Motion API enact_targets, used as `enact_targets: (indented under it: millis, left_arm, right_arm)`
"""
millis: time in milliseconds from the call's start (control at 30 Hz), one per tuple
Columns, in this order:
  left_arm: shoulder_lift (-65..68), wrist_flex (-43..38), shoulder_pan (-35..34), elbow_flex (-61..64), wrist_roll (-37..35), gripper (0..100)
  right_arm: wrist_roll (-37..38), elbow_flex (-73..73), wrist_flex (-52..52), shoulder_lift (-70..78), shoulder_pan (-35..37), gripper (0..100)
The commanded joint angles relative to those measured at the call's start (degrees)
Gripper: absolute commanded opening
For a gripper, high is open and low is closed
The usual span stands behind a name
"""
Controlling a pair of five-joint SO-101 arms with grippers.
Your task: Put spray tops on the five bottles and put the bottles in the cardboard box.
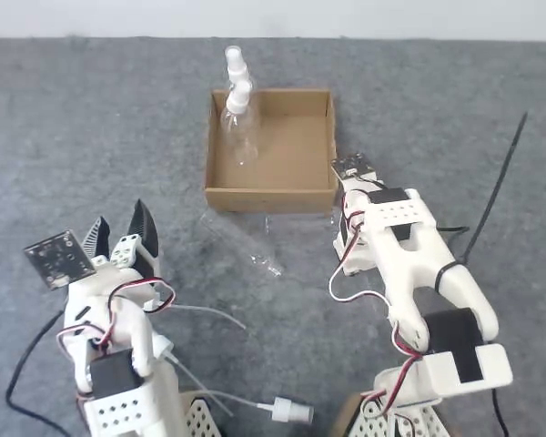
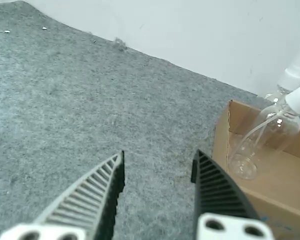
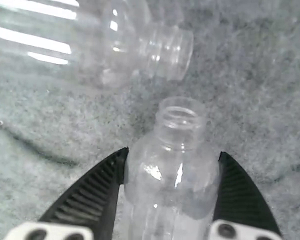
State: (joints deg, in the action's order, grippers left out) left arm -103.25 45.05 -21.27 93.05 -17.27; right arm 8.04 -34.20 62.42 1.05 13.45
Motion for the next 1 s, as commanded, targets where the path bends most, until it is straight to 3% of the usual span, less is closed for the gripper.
enact_targets:
  millis: [0, 600, 800, 967]
  left_arm:
    - [-0.97, -1.93, -0.44, -0.48, 0.44, 21]
    - [-0.97, -1.93, -0.44, -0.48, 0.44, 21]
    - [-0.97, -1.93, -0.44, -0.48, 0.44, 21]
    - [-0.97, -1.93, -0.44, -0.48, 0.44, 21]
  right_arm:
    - [-0.26, 1.67, 0.75, -3.91, -0.75, 23.1]
    - [-0.18, 1.93, 0.4, -3.91, -0.48, 23.2]
    - [-0.18, 1.93, 0.84, -3.91, -0.48, 34.4]
    - [-0.18, 1.93, 0.84, -3.91, -0.48, 30.0]
